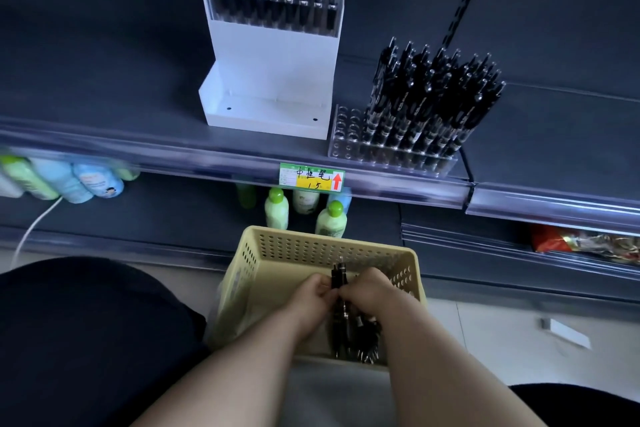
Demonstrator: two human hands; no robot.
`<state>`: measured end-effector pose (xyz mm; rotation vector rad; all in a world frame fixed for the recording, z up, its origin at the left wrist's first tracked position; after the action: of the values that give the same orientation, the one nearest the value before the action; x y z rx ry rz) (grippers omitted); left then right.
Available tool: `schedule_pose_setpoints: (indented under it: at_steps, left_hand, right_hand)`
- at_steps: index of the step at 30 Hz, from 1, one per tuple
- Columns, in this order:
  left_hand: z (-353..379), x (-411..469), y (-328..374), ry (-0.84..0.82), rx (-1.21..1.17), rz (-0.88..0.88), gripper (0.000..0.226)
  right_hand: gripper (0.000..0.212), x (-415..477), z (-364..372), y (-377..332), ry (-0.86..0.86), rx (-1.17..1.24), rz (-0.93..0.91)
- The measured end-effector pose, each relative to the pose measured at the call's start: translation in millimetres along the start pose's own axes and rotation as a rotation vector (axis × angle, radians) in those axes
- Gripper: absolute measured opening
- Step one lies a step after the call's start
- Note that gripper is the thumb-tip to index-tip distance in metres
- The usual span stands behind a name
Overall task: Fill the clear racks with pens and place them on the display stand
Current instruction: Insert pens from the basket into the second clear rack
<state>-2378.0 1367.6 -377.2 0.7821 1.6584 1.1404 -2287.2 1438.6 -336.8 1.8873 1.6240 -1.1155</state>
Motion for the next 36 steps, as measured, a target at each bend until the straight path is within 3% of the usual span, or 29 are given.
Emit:
schedule_pose_setpoints:
  at_steps: [4, 7, 16, 19, 22, 30, 36]
  left_hand:
    - [-17, -11, 27, 0.056, 0.059, 0.075, 0.013]
    - [-35, -20, 53, 0.143, 0.114, 0.138, 0.009]
    - [-69, -39, 162, 0.261, 0.211, 0.442, 0.013]
    - [-83, -39, 208, 0.279, 0.21, 0.57, 0.018]
    - [-97, -35, 244, 0.274, 0.234, 0.669, 0.019]
    - [-125, -13, 291, 0.282, 0.017, 0.742, 0.019]
    - [-131, 8, 311, 0.256, -0.126, 0.776, 0.022]
  right_hand:
    - [0.011, -26, -10, -16, 0.054, 0.033, -0.177]
    - [0.021, -47, -27, -27, 0.165, 0.07, -0.258]
    - [0.015, -120, -88, -70, 0.401, 0.224, -0.544]
    - [0.027, -148, -114, -86, 0.488, 0.293, -0.657]
    - [0.023, -173, -140, -97, 0.549, 0.342, -0.756]
    - [0.009, -213, -213, -118, 0.661, 0.568, -0.891]
    - [0.021, -217, -257, -149, 0.795, 0.51, -0.915]
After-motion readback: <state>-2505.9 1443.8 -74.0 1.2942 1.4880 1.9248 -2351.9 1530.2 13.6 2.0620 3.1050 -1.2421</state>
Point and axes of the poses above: each hand's wrist, its own x-axis towards the middle knuckle, its own z-axis out of the palm, y = z × x, the point moved 7 cm from there along x, towards the middle knuckle, and after that the axes turned 15 degrees about z, right-handed, at the moved point
